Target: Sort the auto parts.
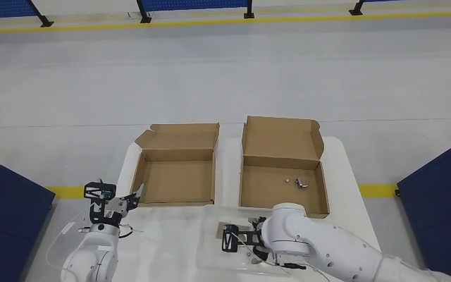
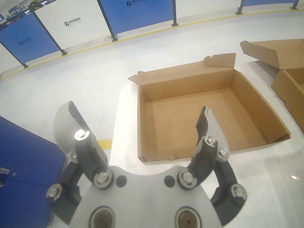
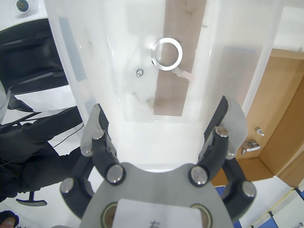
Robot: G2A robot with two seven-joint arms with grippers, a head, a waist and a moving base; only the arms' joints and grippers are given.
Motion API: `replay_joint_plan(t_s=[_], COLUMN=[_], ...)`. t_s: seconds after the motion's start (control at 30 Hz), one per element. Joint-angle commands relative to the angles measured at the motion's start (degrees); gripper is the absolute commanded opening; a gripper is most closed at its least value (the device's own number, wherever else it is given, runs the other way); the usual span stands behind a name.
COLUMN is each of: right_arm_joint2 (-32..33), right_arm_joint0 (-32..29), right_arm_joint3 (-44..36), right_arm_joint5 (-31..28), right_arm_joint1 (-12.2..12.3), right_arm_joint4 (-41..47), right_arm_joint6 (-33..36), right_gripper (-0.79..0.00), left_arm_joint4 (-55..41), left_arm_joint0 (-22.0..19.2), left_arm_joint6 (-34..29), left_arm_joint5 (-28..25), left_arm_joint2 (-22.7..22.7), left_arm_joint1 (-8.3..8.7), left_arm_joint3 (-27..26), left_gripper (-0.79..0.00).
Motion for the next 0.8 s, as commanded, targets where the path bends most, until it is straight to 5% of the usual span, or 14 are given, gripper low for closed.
replay_joint_plan(t_s=[0.0, 0.77], right_arm_joint2=[-0.94, -3.38], right_arm_joint0=[0.38, -0.48], right_arm_joint3=[0.88, 3.97], right_arm_joint5=[-0.5, -0.08], right_arm_joint1=[-0.52, -1.69], right_arm_joint4=[0.3, -2.14], right_arm_joint6=[-0.01, -2.11], right_gripper=[0.0, 0.0], left_arm_joint4=[0.0, 0.0], left_arm_joint0=[0.0, 0.0], left_arm_joint6=[0.0, 0.0], left_arm_joint5=[0.0, 0.0], left_arm_joint2=[0.0, 0.0], left_arm_joint1=[0.0, 0.0], left_arm_joint3=[0.0, 0.0], left_gripper=[0.0, 0.0])
